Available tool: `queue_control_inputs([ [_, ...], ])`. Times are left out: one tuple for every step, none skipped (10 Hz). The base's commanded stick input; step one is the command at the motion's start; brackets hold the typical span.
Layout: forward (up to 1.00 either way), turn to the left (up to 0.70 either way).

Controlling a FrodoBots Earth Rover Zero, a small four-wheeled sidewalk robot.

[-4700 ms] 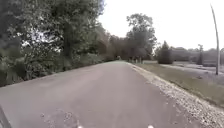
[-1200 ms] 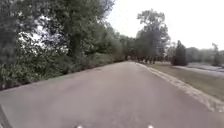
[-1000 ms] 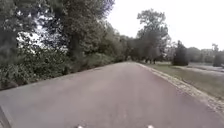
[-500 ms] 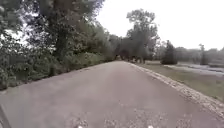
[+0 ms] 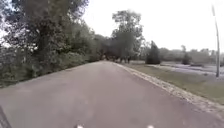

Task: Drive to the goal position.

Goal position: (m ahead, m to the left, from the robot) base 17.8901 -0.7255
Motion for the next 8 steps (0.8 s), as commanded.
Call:
queue_control_inputs([
  [0.7,0.0],
  [0.7,0.0],
  [0.7,0.0],
  [0.7,0.0],
  [0.7,0.0],
  [0.7,0.0],
  [0.7,0.0],
  [0.7,0.0],
])
